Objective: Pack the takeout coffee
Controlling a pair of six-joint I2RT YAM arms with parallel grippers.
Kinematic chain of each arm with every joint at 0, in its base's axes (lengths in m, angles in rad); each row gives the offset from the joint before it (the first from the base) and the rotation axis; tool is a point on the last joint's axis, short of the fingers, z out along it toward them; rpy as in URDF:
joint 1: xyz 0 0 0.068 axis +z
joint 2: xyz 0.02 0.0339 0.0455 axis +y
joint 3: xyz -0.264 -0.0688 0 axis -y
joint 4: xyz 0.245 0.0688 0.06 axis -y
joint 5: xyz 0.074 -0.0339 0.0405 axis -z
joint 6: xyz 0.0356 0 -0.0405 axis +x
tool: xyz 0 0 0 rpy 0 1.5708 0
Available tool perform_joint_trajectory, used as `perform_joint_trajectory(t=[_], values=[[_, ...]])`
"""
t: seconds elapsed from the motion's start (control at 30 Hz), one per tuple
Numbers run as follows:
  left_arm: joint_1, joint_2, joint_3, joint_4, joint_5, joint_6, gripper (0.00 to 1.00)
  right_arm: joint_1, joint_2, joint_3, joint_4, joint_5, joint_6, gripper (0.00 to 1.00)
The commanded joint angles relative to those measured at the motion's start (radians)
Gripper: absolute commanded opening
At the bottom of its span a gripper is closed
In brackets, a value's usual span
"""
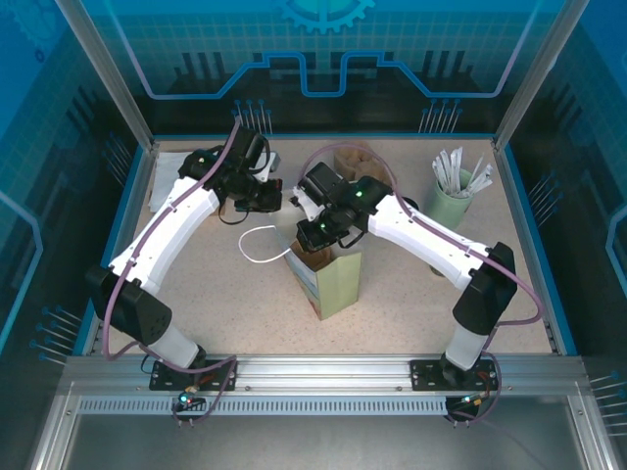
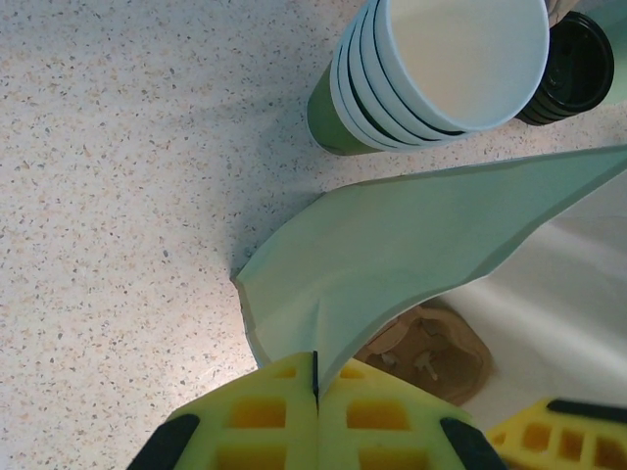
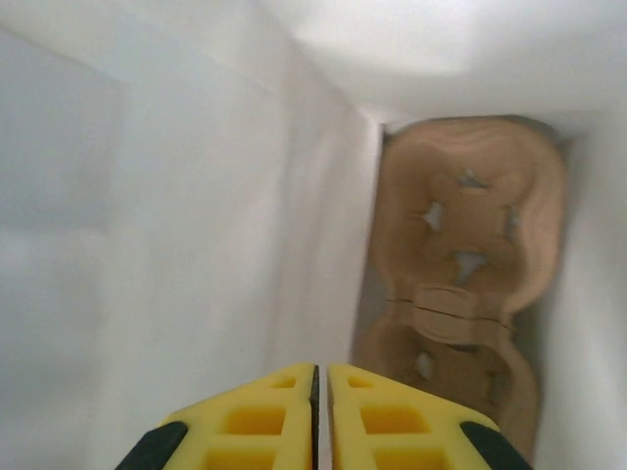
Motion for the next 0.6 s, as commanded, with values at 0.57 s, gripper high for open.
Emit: perform_joint_trajectory(t=[0.57], values=[[-0.006,-0.013,-0.037,-0.013,0.009,0.018,0.01,0.036,0.179,0.105,-0.189,0.313,-0.112,0.14]])
